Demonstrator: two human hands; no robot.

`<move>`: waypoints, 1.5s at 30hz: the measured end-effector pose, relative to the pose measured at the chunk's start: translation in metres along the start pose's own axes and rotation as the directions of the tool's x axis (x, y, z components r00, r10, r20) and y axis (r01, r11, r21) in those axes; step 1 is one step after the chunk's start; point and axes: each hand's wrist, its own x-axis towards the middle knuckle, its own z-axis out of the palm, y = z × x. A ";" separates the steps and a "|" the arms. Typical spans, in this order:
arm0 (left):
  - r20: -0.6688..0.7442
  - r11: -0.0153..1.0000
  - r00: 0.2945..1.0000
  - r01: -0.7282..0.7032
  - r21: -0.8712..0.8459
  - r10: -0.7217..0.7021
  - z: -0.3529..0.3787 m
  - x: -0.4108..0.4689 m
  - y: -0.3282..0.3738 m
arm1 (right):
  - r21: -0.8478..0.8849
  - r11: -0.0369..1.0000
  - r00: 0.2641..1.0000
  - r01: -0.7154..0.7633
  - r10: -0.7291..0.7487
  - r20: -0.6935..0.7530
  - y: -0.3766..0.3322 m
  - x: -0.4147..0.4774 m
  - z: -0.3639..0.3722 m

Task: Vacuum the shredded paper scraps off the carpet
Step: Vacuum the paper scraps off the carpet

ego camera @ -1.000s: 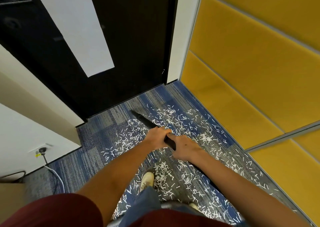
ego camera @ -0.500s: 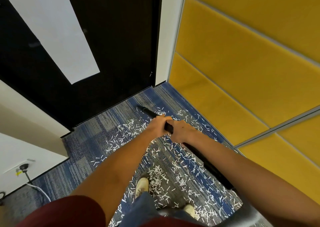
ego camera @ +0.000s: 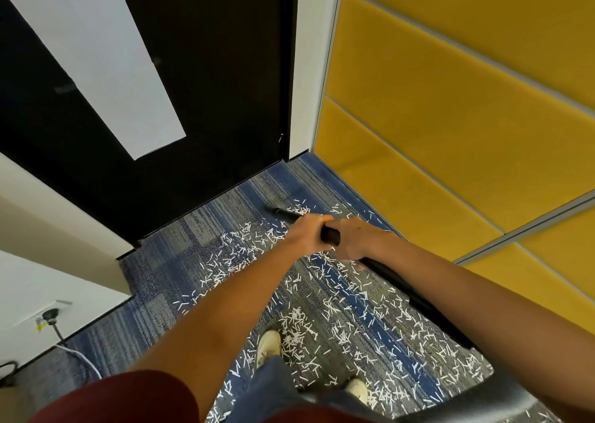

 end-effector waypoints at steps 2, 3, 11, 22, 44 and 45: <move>0.015 1.000 1.000 -0.010 -0.008 0.010 0.004 -0.001 0.006 | 0.014 1.000 1.000 -0.006 0.006 -0.004 0.005 -0.004 0.002; 0.019 1.000 1.000 -0.020 -0.006 0.020 0.006 -0.001 0.009 | 0.014 1.000 1.000 -0.007 0.007 -0.008 0.007 -0.006 0.004; 0.057 0.998 0.997 -0.060 -0.004 0.060 0.030 -0.001 0.029 | -0.044 0.999 0.999 -0.032 0.031 -0.030 0.032 -0.022 0.016; 0.103 0.994 0.989 -0.108 -0.022 0.110 0.058 0.003 0.042 | -0.029 0.997 0.995 -0.074 0.072 -0.068 0.056 -0.030 0.032; 0.224 0.989 0.965 -0.148 0.026 0.139 0.078 0.021 0.058 | 0.053 0.987 0.981 -0.154 0.159 -0.107 0.082 -0.034 0.044; 0.236 0.988 0.961 -0.155 0.026 0.144 0.081 0.022 0.061 | 0.053 0.986 0.980 -0.160 0.165 -0.107 0.085 -0.036 0.045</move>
